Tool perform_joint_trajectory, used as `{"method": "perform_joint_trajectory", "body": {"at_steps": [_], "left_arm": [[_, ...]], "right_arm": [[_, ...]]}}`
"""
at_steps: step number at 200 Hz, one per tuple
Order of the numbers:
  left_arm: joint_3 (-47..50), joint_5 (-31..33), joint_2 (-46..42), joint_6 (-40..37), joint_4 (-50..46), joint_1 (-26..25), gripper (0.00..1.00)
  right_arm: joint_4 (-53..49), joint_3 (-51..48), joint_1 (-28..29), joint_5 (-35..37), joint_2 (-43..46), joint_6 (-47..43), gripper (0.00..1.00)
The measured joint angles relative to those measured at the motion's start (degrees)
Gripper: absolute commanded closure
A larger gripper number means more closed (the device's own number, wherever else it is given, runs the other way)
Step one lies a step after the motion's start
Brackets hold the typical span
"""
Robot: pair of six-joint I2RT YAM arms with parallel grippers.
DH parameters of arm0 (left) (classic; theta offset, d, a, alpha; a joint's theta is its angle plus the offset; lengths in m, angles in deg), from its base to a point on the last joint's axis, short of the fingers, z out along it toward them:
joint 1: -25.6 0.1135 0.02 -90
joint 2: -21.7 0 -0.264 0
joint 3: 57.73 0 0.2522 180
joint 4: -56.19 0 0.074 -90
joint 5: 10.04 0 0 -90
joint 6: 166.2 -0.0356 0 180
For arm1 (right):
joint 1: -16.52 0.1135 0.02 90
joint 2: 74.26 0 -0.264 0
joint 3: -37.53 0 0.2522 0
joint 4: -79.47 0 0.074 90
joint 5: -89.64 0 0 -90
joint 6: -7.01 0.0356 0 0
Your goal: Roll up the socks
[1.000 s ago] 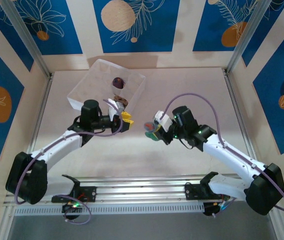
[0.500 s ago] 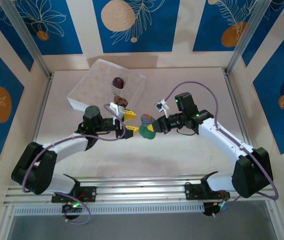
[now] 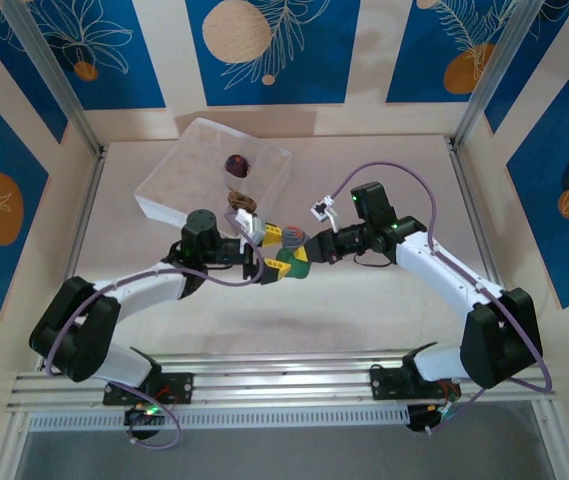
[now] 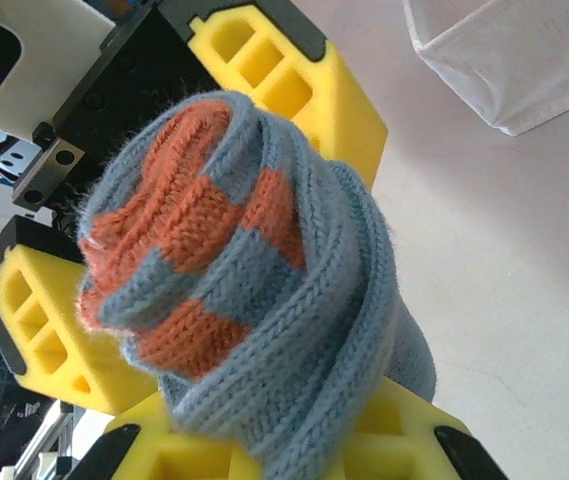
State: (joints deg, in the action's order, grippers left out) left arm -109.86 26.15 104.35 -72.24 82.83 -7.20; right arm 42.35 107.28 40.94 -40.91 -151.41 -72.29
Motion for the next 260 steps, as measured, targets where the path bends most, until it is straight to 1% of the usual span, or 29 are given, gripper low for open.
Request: {"method": "perform_joint_trajectory", "body": {"at_steps": [26, 36, 53, 68, 74, 89, 95, 105, 113, 149, 166, 179, 198, 209, 227, 240, 249, 256, 260], "left_arm": [[-1.86, -0.33, 1.20, 0.00, -2.10, -0.42, 0.25], [-2.56, -0.66, 1.66, 0.02, -2.67, -0.68, 0.28], [-3.45, -1.29, 1.99, -0.02, -4.13, -1.09, 0.38], [-3.85, -1.68, 2.01, 0.09, -5.11, -1.07, 0.49], [-3.91, -1.90, 2.01, -0.20, -5.38, -1.07, 0.51], [-4.22, -2.14, 2.01, -0.39, -6.21, -1.03, 0.50], [-4.28, -2.27, 1.99, -0.50, -6.47, -0.98, 0.48], [-4.33, -2.38, 1.97, -0.96, -6.82, -0.98, 0.40], [-4.33, -2.51, 1.92, -1.09, -7.17, -0.98, 0.37], [-4.33, -3.23, 1.42, -3.04, -10.05, -1.09, 0.36], [-4.33, -3.21, 1.11, -3.80, -11.23, -1.09, 0.43], [-4.35, -3.21, 1.03, -4.31, -11.61, -1.09, 0.51], [-4.52, -3.41, 1.03, -4.37, -12.55, -1.01, 0.69], [-4.55, -3.45, 1.03, -4.37, -12.81, -0.83, 0.79], [-4.59, -3.52, 1.03, -4.46, -13.09, -0.66, 0.89], [-4.59, -3.45, 1.03, -4.48, -13.03, -0.61, 0.95], [-4.63, -3.48, 1.03, -4.24, -13.05, -0.63, 0.97], [-4.63, -3.48, 1.03, -4.22, -13.05, -0.63, 1.00], [-4.63, -3.48, 1.03, -4.15, -13.07, -0.63, 1.00]], "right_arm": [[-0.24, 0.28, 0.52, -0.02, 0.00, 0.00, 1.00], [-0.24, 0.31, 0.90, -0.04, 0.00, 0.00, 1.00], [-0.24, 0.39, 1.46, -0.31, 0.00, 0.04, 1.00], [-0.26, 0.63, 1.81, -0.44, 0.00, 0.22, 1.00], [-0.31, 0.70, 1.84, -0.44, 0.00, 0.26, 1.00], [-0.50, 0.70, 1.81, -0.39, 0.00, 0.39, 1.00], [-0.52, 0.72, 1.81, -0.39, 0.00, 0.42, 1.00], [-0.63, 0.79, 1.81, -0.39, -0.02, 0.46, 1.00], [-0.63, 0.81, 1.81, -0.39, -0.02, 0.63, 1.00], [-0.46, 1.36, 1.81, -0.44, -0.02, 1.05, 1.00], [-0.48, 1.36, 1.81, -0.63, -0.02, 1.27, 1.00], [-0.52, 1.38, 1.81, -1.03, -0.02, 1.36, 1.00], [-0.76, 1.38, 1.53, -1.51, -0.02, 1.44, 1.00], [-0.96, 1.38, 1.11, -1.73, -0.04, 1.44, 0.96], [-1.36, 1.38, 0.87, -1.92, -0.07, 1.44, 0.80], [-1.49, 1.36, 0.85, -1.99, -0.07, 1.38, 0.68], [-1.40, 1.38, 0.87, -1.95, -0.07, 1.62, 0.58], [-1.36, 1.38, 0.96, -1.88, -0.07, 1.70, 0.53], [-1.27, 1.38, 0.98, -1.88, -0.07, 1.62, 0.52]]}}
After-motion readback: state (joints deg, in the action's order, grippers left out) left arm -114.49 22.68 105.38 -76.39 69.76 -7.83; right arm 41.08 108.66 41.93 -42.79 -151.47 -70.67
